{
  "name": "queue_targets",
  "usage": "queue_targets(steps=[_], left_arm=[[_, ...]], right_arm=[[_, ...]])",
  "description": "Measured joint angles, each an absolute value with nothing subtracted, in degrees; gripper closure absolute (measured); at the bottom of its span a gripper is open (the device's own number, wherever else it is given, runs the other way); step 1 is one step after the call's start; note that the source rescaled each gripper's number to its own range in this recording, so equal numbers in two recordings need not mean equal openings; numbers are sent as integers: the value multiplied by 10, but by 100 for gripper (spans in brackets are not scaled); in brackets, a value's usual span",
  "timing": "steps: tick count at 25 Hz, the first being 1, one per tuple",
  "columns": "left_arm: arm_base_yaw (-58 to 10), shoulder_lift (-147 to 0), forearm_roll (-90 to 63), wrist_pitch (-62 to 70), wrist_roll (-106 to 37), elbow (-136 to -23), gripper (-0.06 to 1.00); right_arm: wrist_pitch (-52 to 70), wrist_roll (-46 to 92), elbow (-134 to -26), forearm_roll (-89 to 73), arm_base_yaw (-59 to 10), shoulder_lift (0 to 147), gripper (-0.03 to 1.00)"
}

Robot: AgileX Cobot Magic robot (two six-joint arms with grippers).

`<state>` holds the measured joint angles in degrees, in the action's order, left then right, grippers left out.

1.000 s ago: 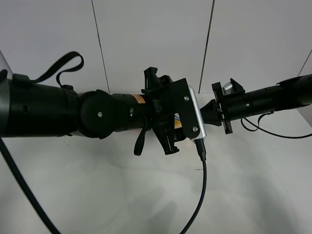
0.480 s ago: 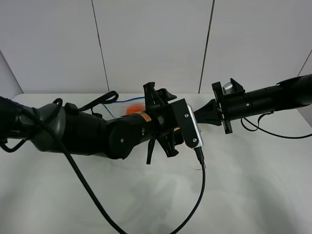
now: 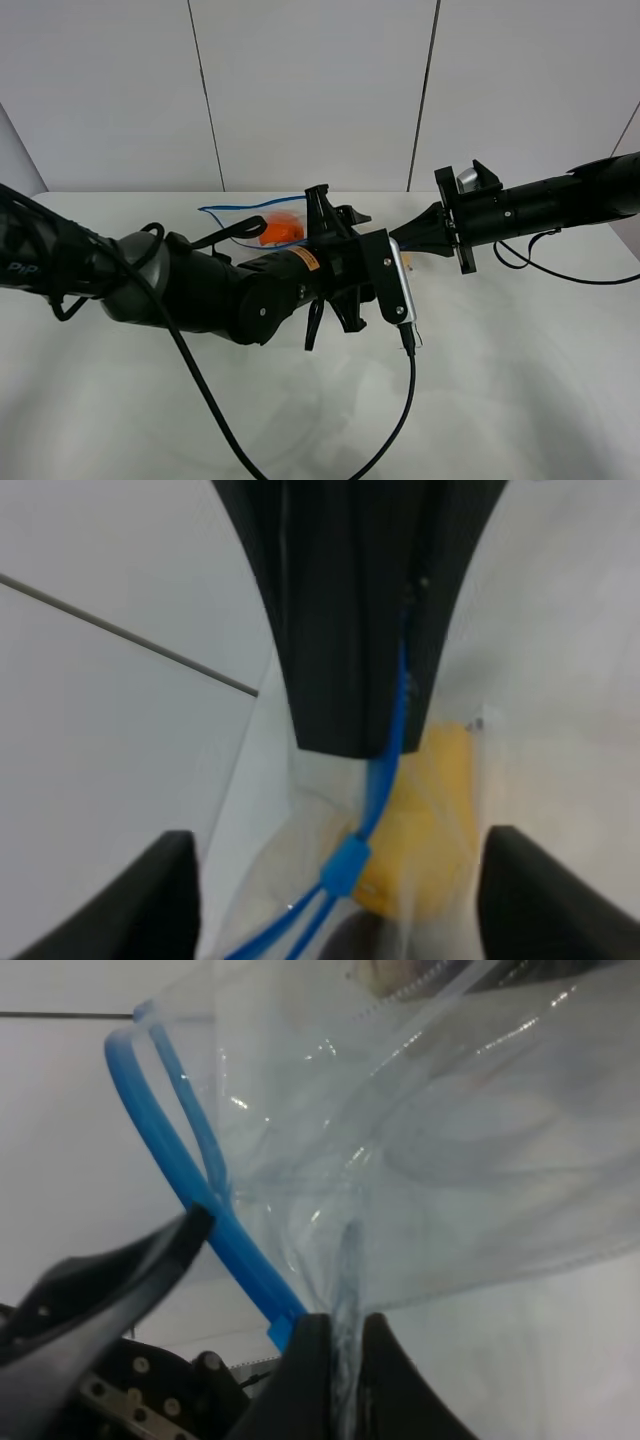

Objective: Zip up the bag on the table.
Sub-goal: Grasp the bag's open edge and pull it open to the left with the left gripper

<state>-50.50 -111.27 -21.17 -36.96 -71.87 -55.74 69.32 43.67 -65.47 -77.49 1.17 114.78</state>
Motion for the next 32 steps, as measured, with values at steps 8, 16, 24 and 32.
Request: queue_targets(steps=[8, 16, 24, 32], left_arm=[[-505, -1119, -209, -378, -717, -557, 43], [-505, -1132, -208, -408, -717, -557, 52], [-505, -1132, -207, -408, -717, -557, 83], [-505, -1133, -206, -408, -717, -557, 91]], right_arm=[[693, 437, -655, -775, 12, 1148, 97], [693, 437, -655, -775, 12, 1148, 97], [693, 436, -655, -776, 12, 1148, 97], [693, 435, -655, -778, 12, 1148, 97]])
